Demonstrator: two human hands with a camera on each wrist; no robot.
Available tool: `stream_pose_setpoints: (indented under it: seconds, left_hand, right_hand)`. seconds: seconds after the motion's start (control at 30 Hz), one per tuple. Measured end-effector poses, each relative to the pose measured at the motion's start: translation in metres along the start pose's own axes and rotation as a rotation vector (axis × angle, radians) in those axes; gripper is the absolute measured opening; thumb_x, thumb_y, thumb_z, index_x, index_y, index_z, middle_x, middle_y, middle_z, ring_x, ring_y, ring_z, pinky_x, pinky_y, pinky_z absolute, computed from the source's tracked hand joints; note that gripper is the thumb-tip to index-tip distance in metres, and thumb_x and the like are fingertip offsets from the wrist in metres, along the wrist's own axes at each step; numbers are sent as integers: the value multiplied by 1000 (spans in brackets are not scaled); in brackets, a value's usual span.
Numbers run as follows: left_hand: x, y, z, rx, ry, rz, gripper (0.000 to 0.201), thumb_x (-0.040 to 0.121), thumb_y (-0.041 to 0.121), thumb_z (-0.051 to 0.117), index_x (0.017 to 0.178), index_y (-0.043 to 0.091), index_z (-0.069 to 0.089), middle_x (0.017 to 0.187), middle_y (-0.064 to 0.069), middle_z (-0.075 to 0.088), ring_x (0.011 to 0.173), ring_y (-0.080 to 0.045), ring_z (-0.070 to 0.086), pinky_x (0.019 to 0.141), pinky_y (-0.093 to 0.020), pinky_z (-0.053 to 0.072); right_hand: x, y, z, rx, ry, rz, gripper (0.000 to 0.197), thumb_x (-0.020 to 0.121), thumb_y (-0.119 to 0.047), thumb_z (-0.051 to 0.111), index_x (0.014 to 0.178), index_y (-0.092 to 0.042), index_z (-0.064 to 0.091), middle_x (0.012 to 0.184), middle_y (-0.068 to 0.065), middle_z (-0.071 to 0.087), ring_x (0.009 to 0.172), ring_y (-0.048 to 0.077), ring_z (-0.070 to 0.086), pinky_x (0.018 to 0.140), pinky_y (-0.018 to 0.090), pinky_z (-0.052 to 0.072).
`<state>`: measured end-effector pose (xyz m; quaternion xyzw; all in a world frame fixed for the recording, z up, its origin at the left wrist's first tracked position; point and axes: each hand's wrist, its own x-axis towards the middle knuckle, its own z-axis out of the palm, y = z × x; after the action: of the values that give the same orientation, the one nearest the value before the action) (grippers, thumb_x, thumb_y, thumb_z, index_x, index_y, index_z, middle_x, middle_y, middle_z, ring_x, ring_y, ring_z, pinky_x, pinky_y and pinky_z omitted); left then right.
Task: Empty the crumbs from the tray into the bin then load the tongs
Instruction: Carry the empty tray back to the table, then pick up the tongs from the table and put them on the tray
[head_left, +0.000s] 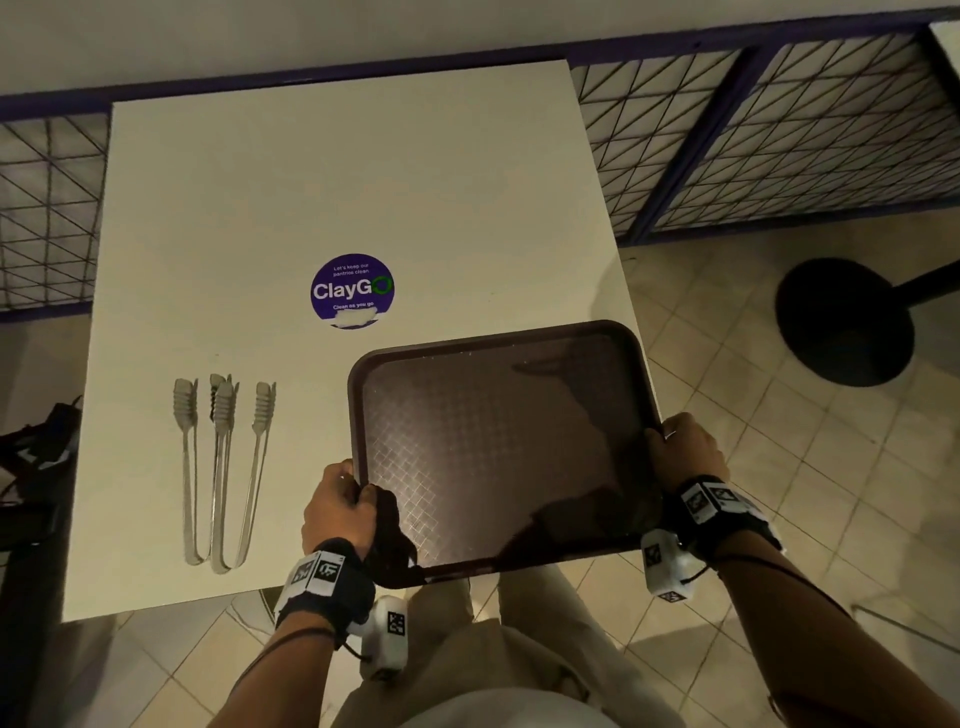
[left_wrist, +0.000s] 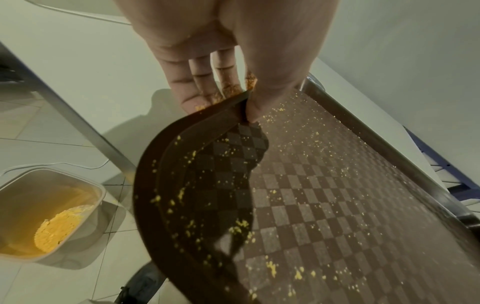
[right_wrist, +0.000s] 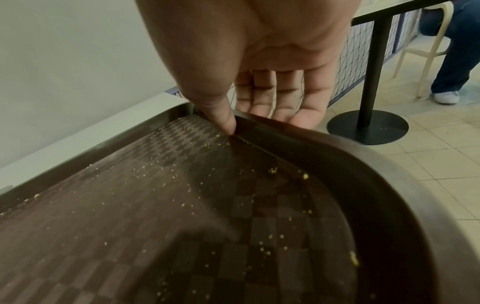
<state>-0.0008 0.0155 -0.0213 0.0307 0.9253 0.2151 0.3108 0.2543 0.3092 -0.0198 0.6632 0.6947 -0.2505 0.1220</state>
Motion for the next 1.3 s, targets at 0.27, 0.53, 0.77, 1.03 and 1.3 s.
stream_pose_setpoints:
  seconds: [0.27, 0.53, 0.77, 1.03, 1.3]
  left_hand:
    - [-5, 10, 8, -5, 47, -61, 34, 93, 20, 61, 126, 21, 52, 120, -12, 66, 108, -37, 60, 88, -44, 45]
    - [-15, -4, -20, -131, 243, -42, 35, 92, 36, 61, 124, 24, 54, 117, -4, 63, 91, -24, 63, 82, -40, 45]
    - [11, -59, -103, -162, 407, -101, 33, 90, 26, 63, 122, 18, 58, 115, -10, 65, 95, -30, 63, 88, -43, 47]
    - [67, -96, -145, -61, 279, -170, 29, 92, 30, 56, 120, 22, 58, 119, -10, 63, 101, -30, 62, 86, -42, 48]
    - [97, -98, -142, 109, 98, -92, 35, 97, 35, 46, 130, 24, 48, 129, -8, 52, 109, -36, 57, 85, -42, 43]
  right_hand:
    - [11, 3, -10, 22, -77, -25, 29, 87, -45, 52, 107, -23, 50, 111, 7, 60, 94, 33, 60, 84, 44, 51]
    - [-14, -53, -8, 135, -65, -331, 23, 90, -48, 50, 107, -32, 47, 110, -1, 56, 99, 26, 60, 85, 41, 48]
    - [-94, -167, 41, 68, -351, -731, 13, 90, -46, 48, 91, -33, 48, 94, -10, 61, 87, 17, 63, 78, 29, 49]
    - [-176, -282, 128, -194, -546, -868, 33, 92, -48, 44, 106, -20, 54, 111, 8, 61, 103, 31, 58, 87, 39, 47]
    - [-204, -335, 201, -278, -556, -592, 54, 88, -52, 44, 111, -6, 63, 118, 15, 64, 107, 35, 60, 89, 37, 48]
